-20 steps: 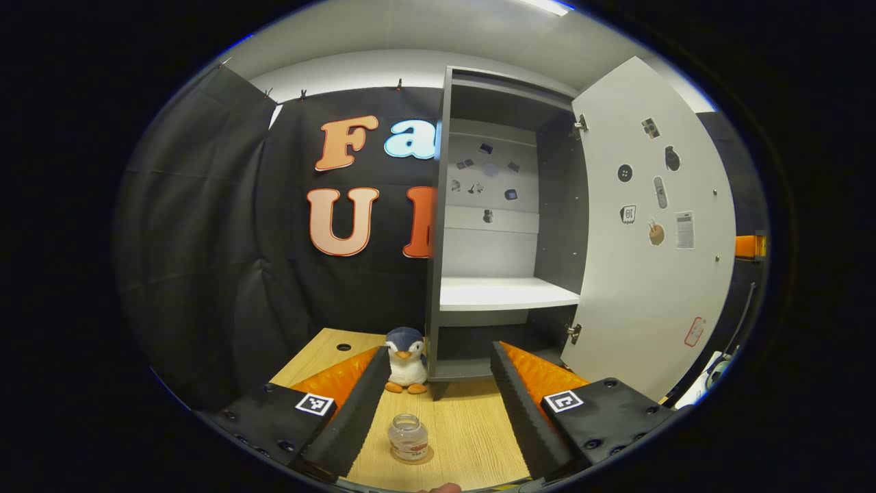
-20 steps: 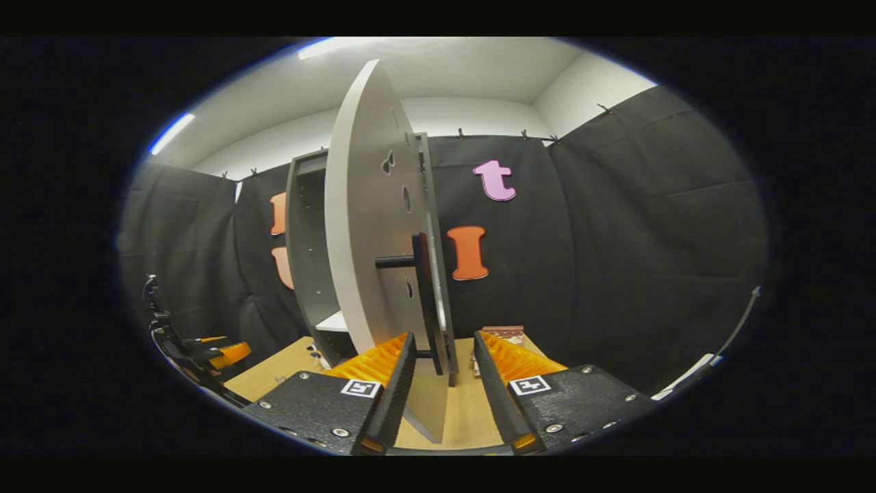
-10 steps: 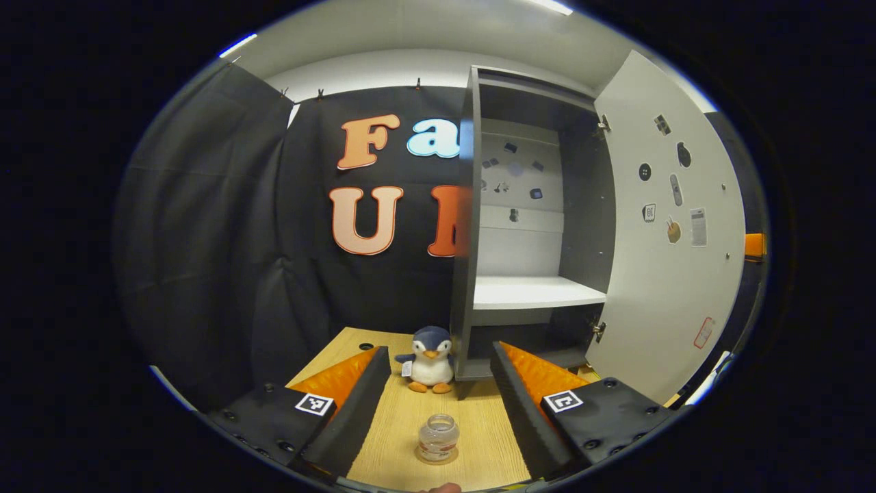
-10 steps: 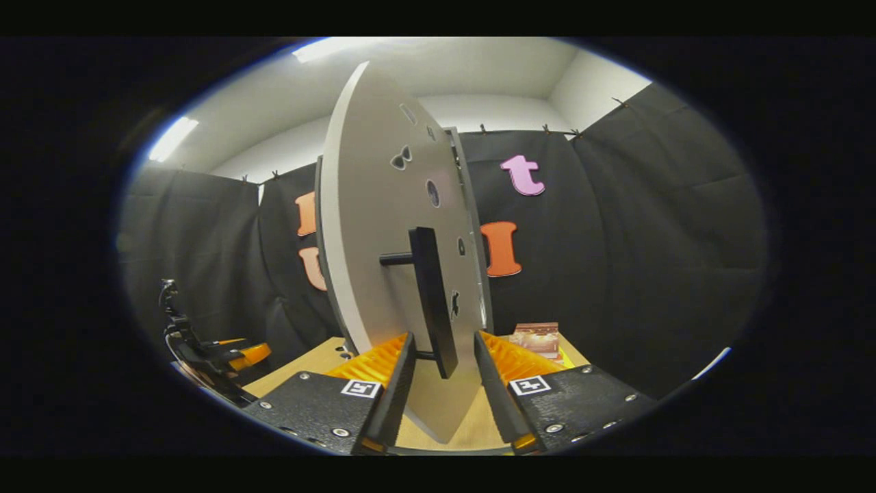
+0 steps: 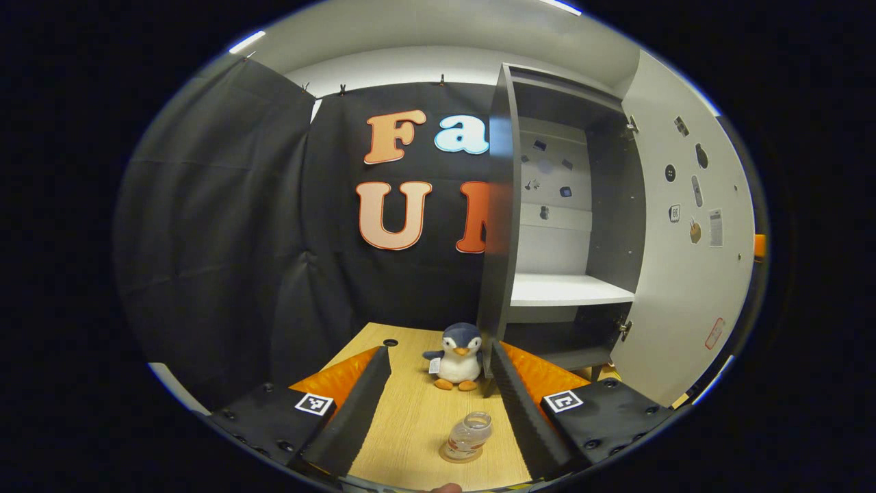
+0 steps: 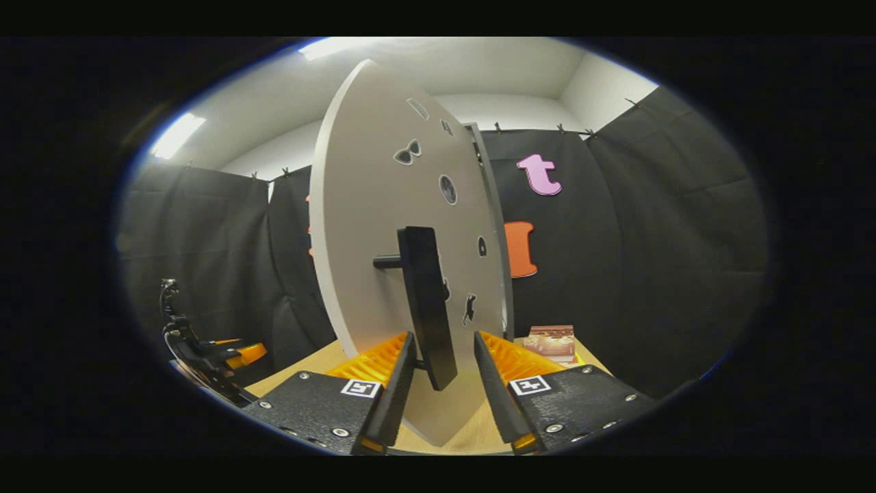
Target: Open the cabinet door with the right hand, grasp the bottle in the cabinet with the left hand and place it on the coaster, then close the cabinet door with the right hand.
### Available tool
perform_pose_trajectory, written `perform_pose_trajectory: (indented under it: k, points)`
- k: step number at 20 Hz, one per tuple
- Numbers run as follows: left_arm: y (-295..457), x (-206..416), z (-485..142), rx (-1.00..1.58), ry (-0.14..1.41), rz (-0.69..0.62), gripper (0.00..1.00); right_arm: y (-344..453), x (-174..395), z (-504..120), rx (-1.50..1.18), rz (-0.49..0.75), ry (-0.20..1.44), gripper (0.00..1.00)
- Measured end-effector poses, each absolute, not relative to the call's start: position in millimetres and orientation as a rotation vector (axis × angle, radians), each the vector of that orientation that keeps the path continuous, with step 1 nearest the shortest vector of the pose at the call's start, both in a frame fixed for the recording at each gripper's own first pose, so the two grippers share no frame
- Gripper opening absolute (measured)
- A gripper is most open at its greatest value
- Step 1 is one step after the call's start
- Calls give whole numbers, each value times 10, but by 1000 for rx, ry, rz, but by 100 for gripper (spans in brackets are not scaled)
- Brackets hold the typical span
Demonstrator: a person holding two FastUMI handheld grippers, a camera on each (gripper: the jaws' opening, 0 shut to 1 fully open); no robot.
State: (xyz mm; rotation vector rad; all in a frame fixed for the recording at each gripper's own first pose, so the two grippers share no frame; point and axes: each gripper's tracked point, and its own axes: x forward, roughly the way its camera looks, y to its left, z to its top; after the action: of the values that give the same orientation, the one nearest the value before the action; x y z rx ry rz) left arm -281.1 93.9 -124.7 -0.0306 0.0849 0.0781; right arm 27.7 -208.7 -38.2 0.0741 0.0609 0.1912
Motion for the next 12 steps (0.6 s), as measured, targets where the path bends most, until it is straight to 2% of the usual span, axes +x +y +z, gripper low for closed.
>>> perform_pose_trajectory:
  k: [12]
  points:
    - [1008,-2650,-1320,-38,99,74,96,-1749,326,-426,44,244,53,54]
